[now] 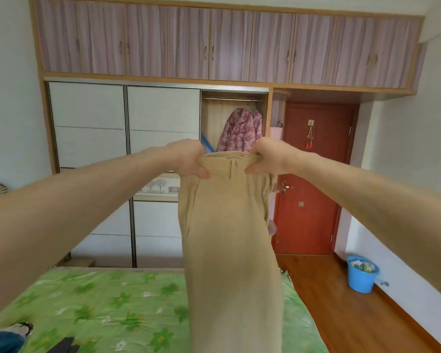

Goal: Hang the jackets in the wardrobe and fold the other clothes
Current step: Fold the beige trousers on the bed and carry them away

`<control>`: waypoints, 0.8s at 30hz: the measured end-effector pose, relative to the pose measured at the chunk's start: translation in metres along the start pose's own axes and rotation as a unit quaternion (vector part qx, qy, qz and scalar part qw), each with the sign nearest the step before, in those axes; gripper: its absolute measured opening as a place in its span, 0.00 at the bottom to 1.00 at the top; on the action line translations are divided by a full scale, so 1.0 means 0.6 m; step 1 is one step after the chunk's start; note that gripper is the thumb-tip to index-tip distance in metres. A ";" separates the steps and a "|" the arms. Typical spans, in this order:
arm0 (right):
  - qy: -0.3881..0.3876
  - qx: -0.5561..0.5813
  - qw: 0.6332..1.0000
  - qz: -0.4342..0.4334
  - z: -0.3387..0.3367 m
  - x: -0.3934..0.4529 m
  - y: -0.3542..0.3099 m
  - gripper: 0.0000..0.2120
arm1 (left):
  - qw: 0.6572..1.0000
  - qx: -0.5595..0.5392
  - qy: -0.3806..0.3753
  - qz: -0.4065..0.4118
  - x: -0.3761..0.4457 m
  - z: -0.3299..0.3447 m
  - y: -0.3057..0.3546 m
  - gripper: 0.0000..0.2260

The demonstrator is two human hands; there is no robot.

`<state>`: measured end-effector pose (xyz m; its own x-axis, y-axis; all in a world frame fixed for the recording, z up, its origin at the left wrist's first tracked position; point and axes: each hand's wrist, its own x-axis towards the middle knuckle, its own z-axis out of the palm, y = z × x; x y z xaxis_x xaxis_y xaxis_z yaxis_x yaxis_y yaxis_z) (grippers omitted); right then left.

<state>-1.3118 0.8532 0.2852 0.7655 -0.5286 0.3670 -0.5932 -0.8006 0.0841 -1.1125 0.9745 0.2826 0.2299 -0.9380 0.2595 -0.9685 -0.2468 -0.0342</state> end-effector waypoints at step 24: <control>0.015 -0.143 0.989 -0.044 0.455 -0.292 -0.038 0.11 | 0.977 0.130 -0.085 0.145 -0.175 0.451 0.056 0.10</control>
<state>-1.3644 0.8874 -0.0339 0.8118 -0.4484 0.3740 -0.5745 -0.7278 0.3745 -1.1432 0.9990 -0.0069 -0.0168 -0.9991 0.0385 -0.9431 0.0031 -0.3325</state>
